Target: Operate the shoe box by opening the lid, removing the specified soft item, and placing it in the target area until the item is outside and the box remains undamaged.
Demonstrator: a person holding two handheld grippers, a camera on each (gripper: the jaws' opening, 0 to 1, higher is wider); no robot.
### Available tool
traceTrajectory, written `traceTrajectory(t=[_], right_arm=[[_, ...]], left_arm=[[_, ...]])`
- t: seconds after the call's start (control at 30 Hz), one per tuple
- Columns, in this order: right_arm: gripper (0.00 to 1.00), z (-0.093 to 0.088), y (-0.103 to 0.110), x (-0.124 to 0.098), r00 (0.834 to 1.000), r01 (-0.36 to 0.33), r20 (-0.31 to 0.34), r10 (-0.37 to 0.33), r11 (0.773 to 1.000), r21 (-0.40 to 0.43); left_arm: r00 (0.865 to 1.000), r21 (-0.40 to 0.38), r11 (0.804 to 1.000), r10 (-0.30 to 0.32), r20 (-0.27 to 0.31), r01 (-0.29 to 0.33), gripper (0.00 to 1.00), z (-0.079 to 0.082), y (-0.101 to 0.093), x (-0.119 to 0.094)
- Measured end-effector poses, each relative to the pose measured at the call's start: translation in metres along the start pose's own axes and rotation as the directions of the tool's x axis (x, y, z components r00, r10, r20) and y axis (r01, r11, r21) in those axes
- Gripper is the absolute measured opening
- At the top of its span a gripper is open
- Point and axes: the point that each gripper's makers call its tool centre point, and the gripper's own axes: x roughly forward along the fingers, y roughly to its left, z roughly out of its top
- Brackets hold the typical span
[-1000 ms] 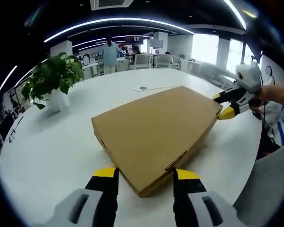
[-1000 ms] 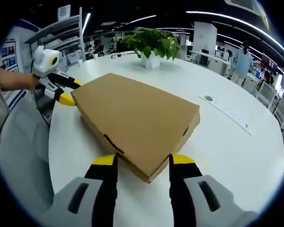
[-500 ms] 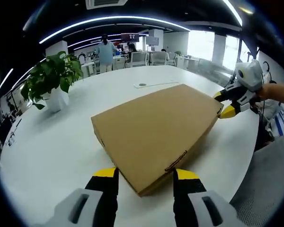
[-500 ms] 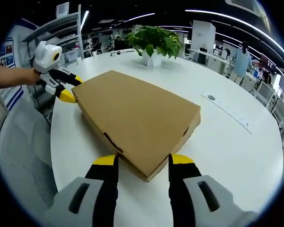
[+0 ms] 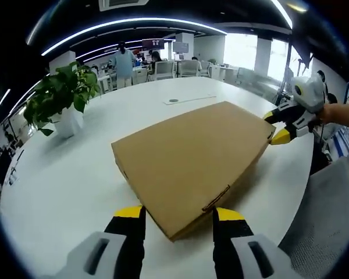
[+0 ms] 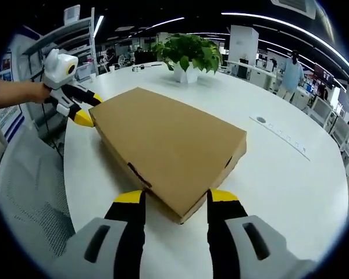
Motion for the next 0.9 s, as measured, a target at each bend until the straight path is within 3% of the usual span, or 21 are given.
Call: traceTrajectory(t=[0.4,0.9], right_arm=[[0.36,0.005,0.025,0.005,1.000,0.001,0.010,-0.001,1.000,0.014],[0.35,0.005,0.049,0.005,1.000,-0.004,0.024,0.003,1.000,0.024]], left_arm=[[0.999,0.032,0.999,-0.023,-0.024,0.023,0.46,-0.011,0.016,-0.012],[0.999,0.050,0.998,-0.035,-0.015,0.036,0.46,-0.023,0.027,-0.025]])
